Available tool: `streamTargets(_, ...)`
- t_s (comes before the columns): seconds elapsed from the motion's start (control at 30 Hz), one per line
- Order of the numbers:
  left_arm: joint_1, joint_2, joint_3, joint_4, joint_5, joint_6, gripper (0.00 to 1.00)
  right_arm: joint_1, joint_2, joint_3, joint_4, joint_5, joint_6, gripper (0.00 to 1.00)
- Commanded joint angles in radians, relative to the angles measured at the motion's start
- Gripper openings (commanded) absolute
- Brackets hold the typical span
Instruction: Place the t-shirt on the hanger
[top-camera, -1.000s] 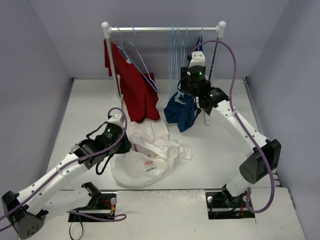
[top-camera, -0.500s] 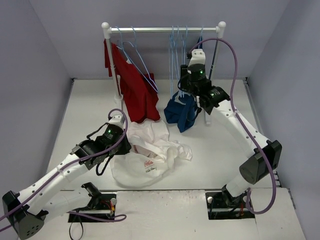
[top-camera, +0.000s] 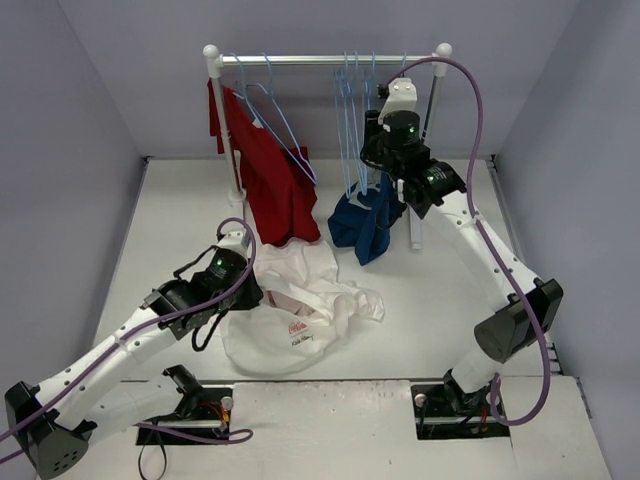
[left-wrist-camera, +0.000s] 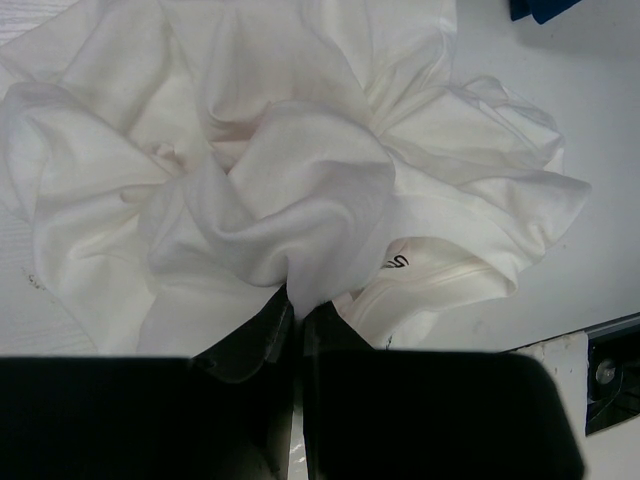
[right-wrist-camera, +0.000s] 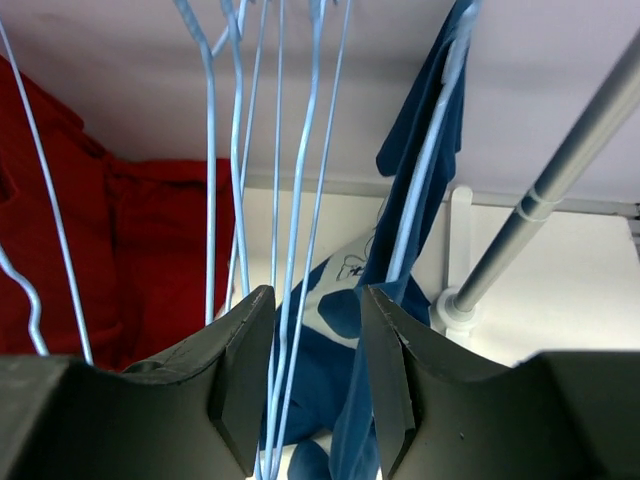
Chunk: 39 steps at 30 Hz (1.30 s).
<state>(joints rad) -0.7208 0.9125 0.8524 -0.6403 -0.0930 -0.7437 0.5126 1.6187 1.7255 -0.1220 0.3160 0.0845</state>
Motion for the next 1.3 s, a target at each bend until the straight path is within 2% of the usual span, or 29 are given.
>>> streamTargets(0.0,0.001,0.000,0.016,0.037,0.007,0.007,0.00,-0.014,0.027,0.046,0.059,-0.032,0.007,0.37)
streamTargets(0.5,0.001,0.005,0.007,0.038,0.014,0.004,0.00,-0.051,0.094,0.056,0.074,-0.076,0.026,0.35)
streamTargets(0.8,0.001,0.006,0.006,0.037,0.021,0.006,0.00,-0.054,0.085,0.007,0.079,-0.080,0.032,0.26)
streamTargets(1.27,0.001,-0.006,0.008,0.037,0.024,0.004,0.00,-0.062,0.028,-0.090,0.086,-0.089,0.037,0.19)
